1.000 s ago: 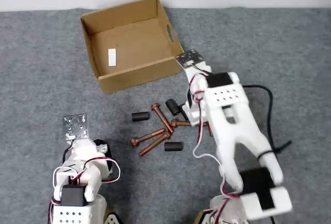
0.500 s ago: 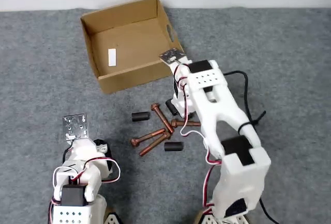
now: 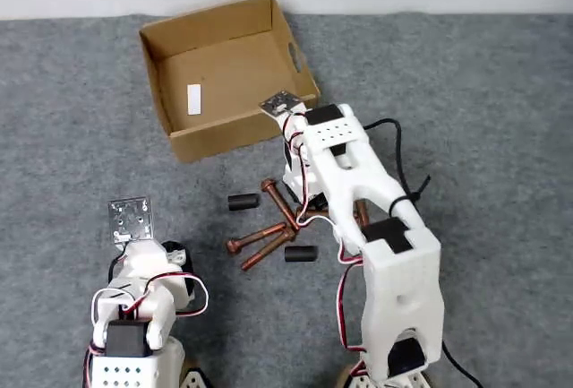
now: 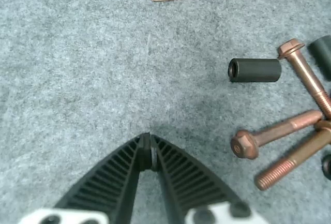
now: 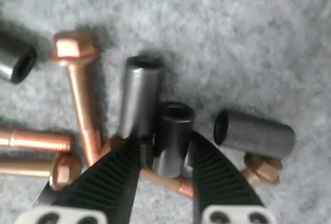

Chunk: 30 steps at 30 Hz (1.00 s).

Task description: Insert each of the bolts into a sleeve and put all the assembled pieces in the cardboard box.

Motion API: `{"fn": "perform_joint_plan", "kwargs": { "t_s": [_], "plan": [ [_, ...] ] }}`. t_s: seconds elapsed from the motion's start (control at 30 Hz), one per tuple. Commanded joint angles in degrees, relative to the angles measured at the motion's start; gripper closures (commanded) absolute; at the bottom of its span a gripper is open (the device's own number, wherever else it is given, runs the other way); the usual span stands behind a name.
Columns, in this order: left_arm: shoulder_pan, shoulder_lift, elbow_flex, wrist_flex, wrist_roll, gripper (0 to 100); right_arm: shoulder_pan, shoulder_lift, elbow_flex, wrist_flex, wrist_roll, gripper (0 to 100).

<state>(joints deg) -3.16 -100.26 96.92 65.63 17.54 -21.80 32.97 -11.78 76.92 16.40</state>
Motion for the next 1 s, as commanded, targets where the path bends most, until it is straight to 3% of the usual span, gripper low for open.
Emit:
{"fn": "perform_joint_plan", "kwargs": {
  "t_s": [0.0, 0.23, 0.67, 0.97],
  "plan": [
    [0.0, -0.4, -0.2, 0.4, 0.4, 99, -0.4, 2.2, -5.7, 0.5, 0.6, 97.4],
    [0.0, -0.4, -0.2, 0.4, 0.4, 99, 0.7, 0.3, -7.1, 2.6, 0.6, 98.9],
    [0.0, -0.4, -0.2, 0.4, 0.4, 99, 1.5, -25.4, -7.1, 22.5, 0.0, 98.9],
    [0.0, -0.4, -0.2, 0.4, 0.4, 99, 3.0, -47.0, -0.4, 25.9, -8.1, 98.9]
  ]
}}
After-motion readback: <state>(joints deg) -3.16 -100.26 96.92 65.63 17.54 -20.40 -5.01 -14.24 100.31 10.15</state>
